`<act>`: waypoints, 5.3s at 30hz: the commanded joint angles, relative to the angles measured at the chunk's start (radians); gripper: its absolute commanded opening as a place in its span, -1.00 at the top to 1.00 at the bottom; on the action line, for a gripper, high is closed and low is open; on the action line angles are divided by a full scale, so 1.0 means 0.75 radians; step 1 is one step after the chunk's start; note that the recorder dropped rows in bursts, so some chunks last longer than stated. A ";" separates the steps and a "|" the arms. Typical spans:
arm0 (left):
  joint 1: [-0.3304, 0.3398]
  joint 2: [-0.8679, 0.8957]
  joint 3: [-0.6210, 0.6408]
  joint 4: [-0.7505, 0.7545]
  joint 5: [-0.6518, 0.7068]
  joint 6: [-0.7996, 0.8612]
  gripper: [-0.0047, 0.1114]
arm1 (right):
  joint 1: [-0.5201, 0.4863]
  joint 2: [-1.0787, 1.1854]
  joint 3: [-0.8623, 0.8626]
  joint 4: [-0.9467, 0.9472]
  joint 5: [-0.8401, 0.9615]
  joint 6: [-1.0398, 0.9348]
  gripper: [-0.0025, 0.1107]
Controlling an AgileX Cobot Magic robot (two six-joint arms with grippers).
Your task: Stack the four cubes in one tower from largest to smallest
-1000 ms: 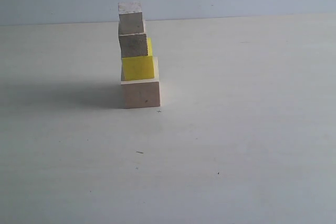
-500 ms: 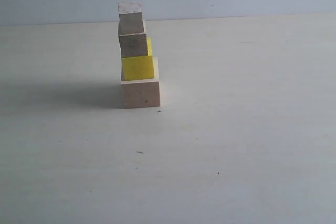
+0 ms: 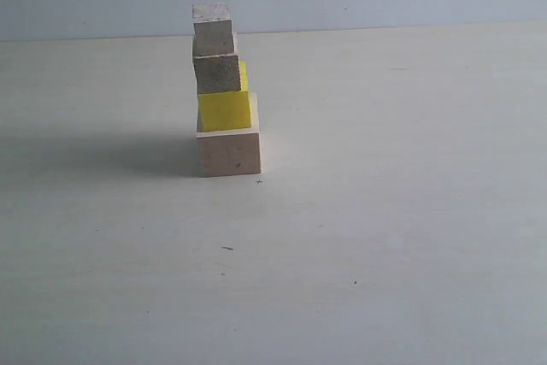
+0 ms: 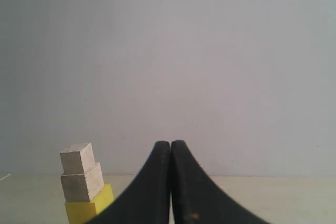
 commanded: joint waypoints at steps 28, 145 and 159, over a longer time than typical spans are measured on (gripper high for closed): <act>0.001 -0.006 0.004 0.000 -0.012 0.007 0.92 | 0.029 -0.005 0.015 2.027 0.781 -2.274 0.96; 0.001 -0.006 0.004 0.000 -0.012 0.007 0.92 | -0.133 -0.005 0.208 2.171 0.785 -2.449 0.96; 0.001 -0.006 0.004 0.000 -0.012 0.007 0.92 | -0.133 -0.005 0.208 2.171 0.785 -2.449 0.96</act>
